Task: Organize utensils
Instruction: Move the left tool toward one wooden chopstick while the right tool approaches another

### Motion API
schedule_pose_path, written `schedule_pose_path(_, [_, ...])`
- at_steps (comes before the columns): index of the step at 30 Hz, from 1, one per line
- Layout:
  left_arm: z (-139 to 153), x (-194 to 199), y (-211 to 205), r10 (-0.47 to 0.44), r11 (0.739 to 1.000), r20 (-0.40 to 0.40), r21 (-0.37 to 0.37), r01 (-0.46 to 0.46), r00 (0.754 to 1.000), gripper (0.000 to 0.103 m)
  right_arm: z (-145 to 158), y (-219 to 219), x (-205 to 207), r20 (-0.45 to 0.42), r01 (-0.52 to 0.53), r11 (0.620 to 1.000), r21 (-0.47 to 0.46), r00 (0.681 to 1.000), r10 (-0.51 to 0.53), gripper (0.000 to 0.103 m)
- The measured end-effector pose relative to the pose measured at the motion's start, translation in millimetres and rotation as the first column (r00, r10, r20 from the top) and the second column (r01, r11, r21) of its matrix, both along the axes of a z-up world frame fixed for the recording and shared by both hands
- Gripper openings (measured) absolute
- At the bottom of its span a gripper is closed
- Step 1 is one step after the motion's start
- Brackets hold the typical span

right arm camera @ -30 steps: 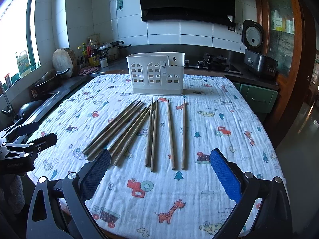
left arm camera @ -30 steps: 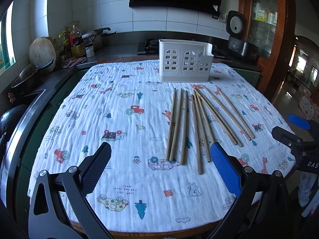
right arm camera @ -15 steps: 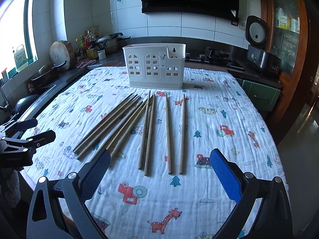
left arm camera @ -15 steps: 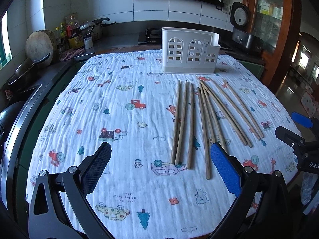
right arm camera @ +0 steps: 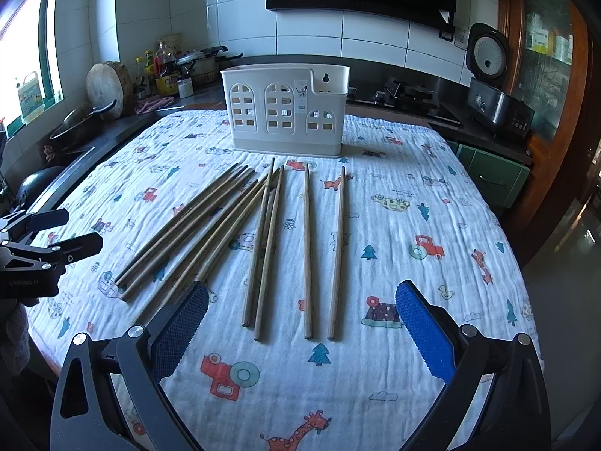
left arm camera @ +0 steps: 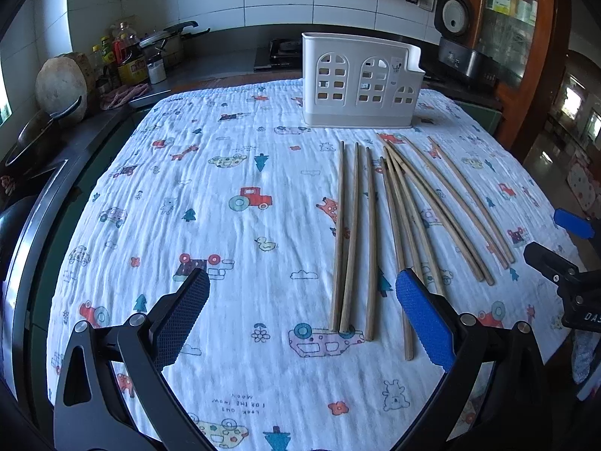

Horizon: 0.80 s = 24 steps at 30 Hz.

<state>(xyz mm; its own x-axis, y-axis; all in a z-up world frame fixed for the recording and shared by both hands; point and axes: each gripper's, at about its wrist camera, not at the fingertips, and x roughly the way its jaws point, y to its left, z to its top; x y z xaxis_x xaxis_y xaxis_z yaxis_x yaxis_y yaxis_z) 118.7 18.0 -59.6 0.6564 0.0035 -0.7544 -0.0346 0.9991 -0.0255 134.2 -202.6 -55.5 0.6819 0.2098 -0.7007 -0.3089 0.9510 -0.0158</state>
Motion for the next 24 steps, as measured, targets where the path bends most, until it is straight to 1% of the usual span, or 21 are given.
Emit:
schedule_pose_path(9, [-12.3, 16.4, 5.0, -0.008, 1.0, -0.042, -0.009, 0.007, 0.999, 0.098, -15.4, -5.8, 17.3, -0.037, 0.009, 1.0, -0.008, 0.999, -0.009, 0.097])
schedule_pose_path(13, [-17.3, 22.5, 7.5, -0.016, 1.0, -0.059, -0.024, 0.015, 0.998, 0.098, -20.1, -9.7, 23.6, -0.05, 0.011, 1.0, -0.01, 0.999, -0.011, 0.096])
schedule_pose_path(17, [-20.2, 27.2, 7.4, -0.024, 0.999, -0.068, -0.023, 0.023, 0.997, 0.097, -22.5, -15.3, 29.0, -0.058, 0.019, 1.0, -0.008, 0.998, -0.02, 0.094])
schedule_pose_path(19, [-20.6, 28.4, 7.7, -0.034, 0.999, -0.067, -0.027, 0.032, 0.997, 0.097, -24.4, -17.8, 31.4, -0.07, 0.02, 1.0, -0.009, 0.997, -0.021, 0.082])
schedule_pose_path(20, [-20.7, 28.7, 7.3, -0.039, 0.999, -0.065, -0.024, 0.037, 0.997, 0.097, -25.9, -19.4, 32.7, -0.078, 0.022, 1.0, -0.008, 0.997, -0.023, 0.081])
schedule_pose_path(21, [-20.9, 29.0, 6.5, -0.042, 0.999, -0.064, -0.02, 0.041, 0.997, 0.094, -27.3, -20.9, 33.6, -0.083, 0.024, 1.0, -0.007, 0.996, -0.025, 0.08])
schedule_pose_path(23, [-21.8, 29.7, 5.8, -0.053, 0.998, -0.067, -0.022, 0.052, 0.996, 0.087, -29.3, -22.6, 34.2, -0.087, 0.028, 1.0, -0.01, 0.996, -0.029, 0.075])
schedule_pose_path(24, [-21.8, 30.1, 5.7, -0.056, 0.998, -0.069, -0.023, 0.054, 0.996, 0.083, -30.2, -24.1, 35.0, -0.093, 0.026, 1.0, -0.002, 0.995, -0.026, 0.069])
